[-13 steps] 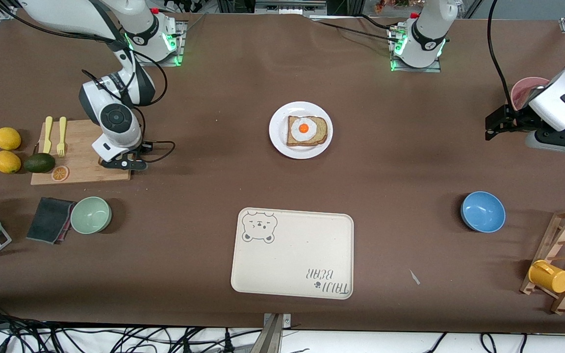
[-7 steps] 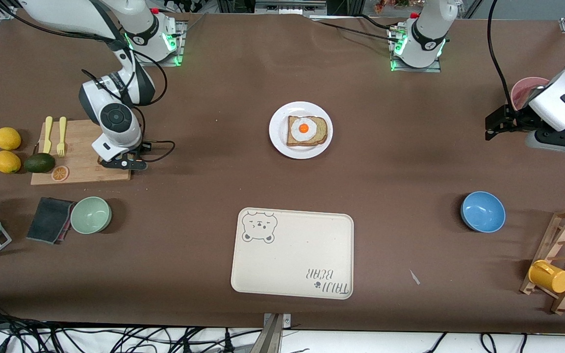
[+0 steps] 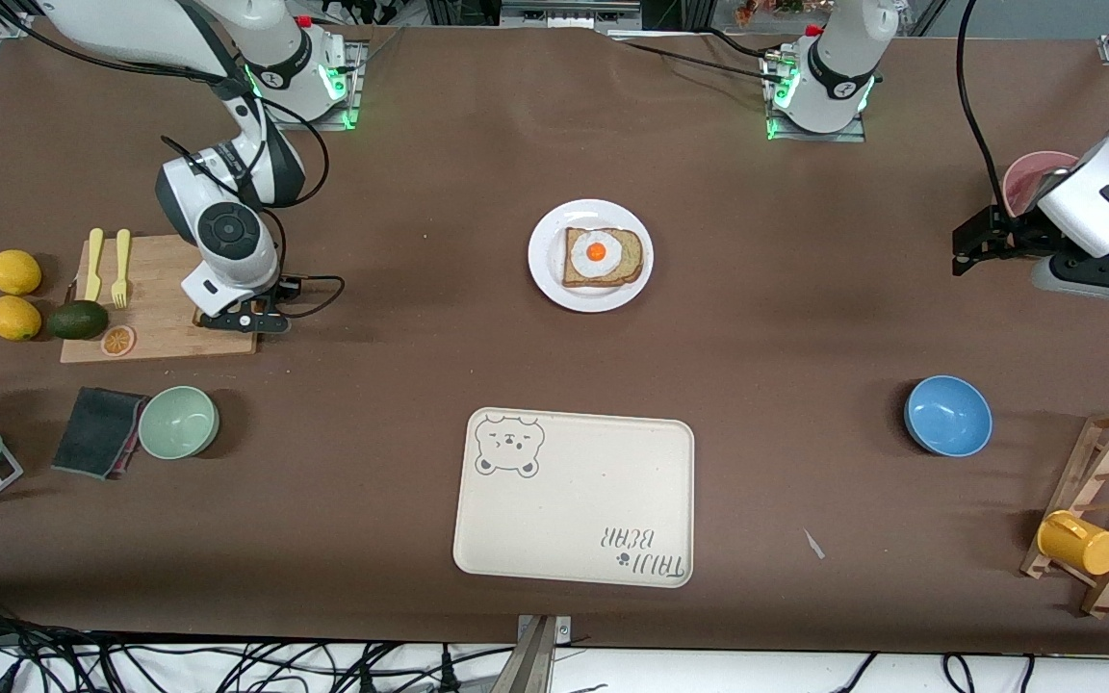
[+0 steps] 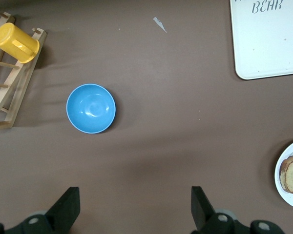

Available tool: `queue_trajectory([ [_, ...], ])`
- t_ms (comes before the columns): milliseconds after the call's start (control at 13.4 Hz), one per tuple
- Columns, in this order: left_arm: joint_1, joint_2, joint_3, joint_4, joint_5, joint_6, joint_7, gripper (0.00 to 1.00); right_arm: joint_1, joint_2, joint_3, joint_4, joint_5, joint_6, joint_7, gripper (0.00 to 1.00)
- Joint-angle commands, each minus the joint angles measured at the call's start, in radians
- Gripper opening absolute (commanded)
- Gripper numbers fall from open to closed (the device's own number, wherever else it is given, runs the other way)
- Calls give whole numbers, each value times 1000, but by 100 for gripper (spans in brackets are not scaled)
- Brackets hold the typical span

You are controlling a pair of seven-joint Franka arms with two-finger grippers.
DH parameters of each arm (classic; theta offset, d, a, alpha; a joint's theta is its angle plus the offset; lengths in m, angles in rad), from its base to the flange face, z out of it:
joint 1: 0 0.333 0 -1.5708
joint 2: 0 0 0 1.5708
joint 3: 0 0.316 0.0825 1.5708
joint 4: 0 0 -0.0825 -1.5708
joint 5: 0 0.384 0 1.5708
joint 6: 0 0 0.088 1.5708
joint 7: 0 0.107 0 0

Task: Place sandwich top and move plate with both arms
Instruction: 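Lift the bread slice off the board with the right gripper, then carry the bread slice over the white plate and lower it onto the egg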

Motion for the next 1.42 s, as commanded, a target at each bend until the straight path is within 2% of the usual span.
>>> queue_trajectory([
  [0, 4, 7, 0, 24, -10, -26, 24, 100, -19, -12, 0, -30, -15, 23, -1, 53],
  [522, 4, 7, 0, 24, -8, -26, 24, 100, -47, -22, -2, -48, -15, 31, -25, 0],
  [894, 4, 7, 0, 24, -8, -30, 26, 100, -47, -38, -2, -44, -15, 26, -48, 0],
  [1341, 4, 7, 0, 24, -8, -30, 26, 100, -45, -128, 27, -29, -3, 22, -65, 0],
])
